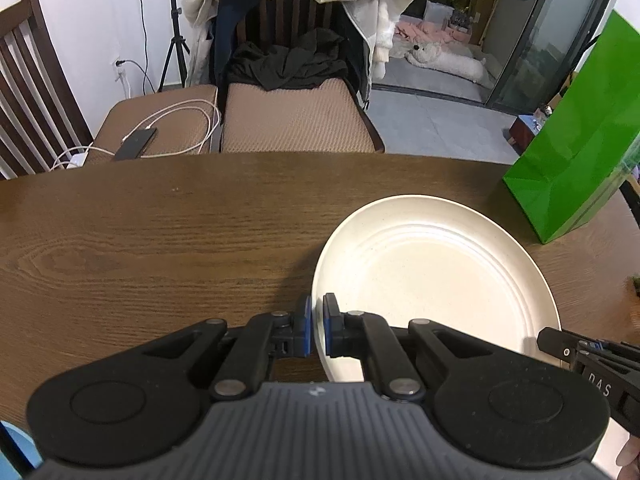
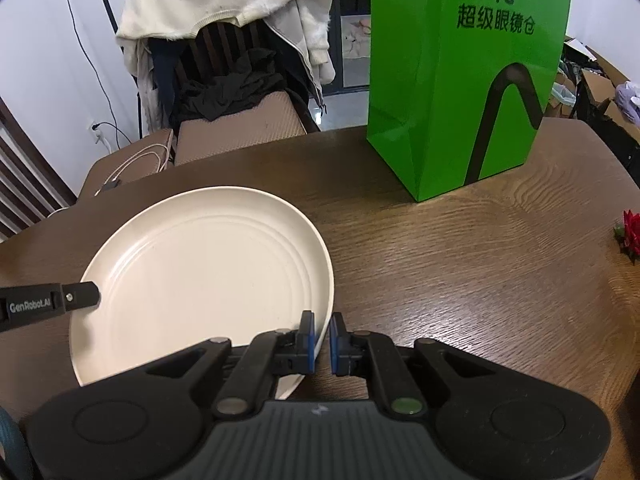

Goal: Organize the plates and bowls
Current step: 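Lift the cream plate off the table with both grippers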

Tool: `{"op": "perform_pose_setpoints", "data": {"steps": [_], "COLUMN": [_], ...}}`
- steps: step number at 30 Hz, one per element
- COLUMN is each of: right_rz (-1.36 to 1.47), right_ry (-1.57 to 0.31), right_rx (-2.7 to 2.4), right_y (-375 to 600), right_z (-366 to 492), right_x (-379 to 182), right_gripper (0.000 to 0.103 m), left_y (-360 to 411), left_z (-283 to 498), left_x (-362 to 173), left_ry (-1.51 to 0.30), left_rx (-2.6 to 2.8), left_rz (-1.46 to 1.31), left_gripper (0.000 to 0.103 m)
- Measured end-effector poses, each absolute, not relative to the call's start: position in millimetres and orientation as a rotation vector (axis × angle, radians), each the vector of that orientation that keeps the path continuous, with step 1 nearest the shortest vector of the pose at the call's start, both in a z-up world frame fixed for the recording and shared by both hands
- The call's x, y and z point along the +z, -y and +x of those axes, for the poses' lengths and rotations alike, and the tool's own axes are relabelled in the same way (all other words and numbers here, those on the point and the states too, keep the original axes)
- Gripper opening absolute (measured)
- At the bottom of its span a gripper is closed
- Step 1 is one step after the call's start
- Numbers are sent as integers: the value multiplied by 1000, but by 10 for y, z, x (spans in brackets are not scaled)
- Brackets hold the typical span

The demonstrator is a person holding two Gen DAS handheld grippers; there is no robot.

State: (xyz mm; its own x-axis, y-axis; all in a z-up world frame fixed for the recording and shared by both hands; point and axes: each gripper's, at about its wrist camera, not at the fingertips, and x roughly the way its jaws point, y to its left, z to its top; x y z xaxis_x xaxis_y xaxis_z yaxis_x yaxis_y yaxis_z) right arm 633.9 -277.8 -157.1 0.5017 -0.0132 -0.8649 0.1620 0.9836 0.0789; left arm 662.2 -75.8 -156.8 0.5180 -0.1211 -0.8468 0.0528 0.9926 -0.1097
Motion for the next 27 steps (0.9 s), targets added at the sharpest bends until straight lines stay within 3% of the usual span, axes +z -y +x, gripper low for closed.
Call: {"op": "perform_pose_setpoints", "data": {"steps": [27], "right_rz": [142], "right_ry": [-966], "right_rx": [-72], "right_y": [2648], "right_z": [5884], "right_x": [-967], "right_gripper": [7], "left_y": [595], "left_z": [6080], "left_x": [-943], "left_ry": [-937], "left_rx": [-99], "left_rz": [-59], "left_gripper": [7]}}
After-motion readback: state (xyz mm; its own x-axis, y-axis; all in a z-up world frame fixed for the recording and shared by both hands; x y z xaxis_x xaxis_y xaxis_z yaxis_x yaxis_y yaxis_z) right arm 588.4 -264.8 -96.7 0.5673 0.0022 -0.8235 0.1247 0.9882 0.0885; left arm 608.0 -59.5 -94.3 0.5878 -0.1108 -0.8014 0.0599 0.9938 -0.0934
